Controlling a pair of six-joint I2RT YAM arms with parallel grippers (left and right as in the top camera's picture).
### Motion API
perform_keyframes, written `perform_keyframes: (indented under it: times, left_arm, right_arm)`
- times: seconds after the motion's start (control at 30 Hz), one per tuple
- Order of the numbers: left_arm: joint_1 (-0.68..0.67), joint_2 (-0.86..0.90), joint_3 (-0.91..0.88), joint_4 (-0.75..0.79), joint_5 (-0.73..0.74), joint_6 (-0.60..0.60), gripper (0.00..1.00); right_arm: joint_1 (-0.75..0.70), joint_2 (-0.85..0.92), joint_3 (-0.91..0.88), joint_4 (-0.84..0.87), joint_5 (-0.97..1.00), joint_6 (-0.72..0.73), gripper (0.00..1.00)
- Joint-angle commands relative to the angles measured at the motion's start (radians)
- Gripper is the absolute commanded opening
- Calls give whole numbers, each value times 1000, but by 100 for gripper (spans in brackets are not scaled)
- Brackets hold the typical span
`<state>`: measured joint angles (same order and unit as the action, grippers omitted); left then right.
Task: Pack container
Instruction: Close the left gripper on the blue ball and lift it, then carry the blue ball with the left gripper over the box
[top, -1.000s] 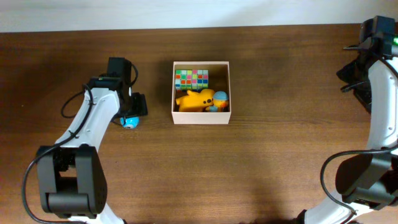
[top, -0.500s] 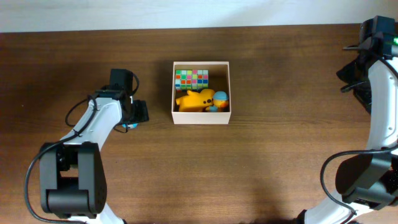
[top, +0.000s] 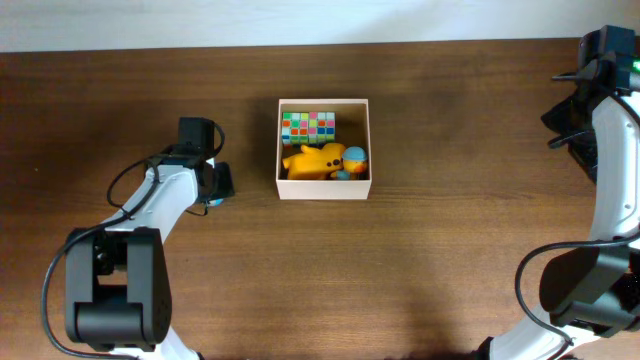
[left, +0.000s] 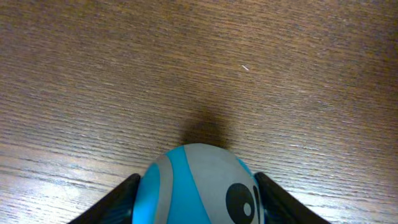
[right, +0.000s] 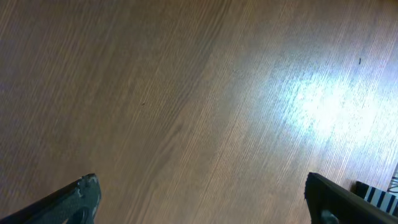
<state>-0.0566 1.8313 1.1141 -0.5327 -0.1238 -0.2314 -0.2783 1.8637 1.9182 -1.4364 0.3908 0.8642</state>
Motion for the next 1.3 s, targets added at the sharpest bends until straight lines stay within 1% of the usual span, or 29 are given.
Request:
perform_keyframes:
  times: [0.0,0.17,0.27,0.4,0.47,0.6,0.7,0.77,0.87,0.93,1.03,1.13,1.27]
  left_arm:
    - [5,5,-17,4,-5,1,55]
    - [5,5,-16,6,8,0,54]
    - [5,2,6,-10,51,1,54]
    - [5,-11,77,-68,115,1,55]
    - [5,-29,147,-129,158,1,54]
    - [5,-67,228,-196,208,2,54]
    - [5,-113,286,-213,297,1,54]
    - [5,-144,320,-203,381,1,54]
    - [5,-186,368,-130,565,1,54]
    - [3,-200,374,-42,690,1,54]
    - [-22,-195,373,106,838,1,54]
    - [-84,-178,373,200,837,1,54]
    - [-168,-139,373,272,797,1,54]
  right_arm:
    - [-4,-9,0,0,5,9,99]
    - [-4,-9,0,0,5,9,99]
    - [-4,-9,0,0,5,9,99]
    - [-4,-9,0,0,5,9,99]
    - [-4,-10,0,0,5,9,99]
    - [-4,-10,0,0,5,9,99]
    - [-4,-10,0,0,5,9,99]
    - [-4,-10,0,0,5,9,99]
    - [-4,-10,0,0,5,9,99]
    - [-4,-10,0,0,5,9,99]
    - [-4,-10,0,0,5,9,99]
    - [-4,-9,0,0,5,9,99]
    - [-4,-10,0,0,5,9,99]
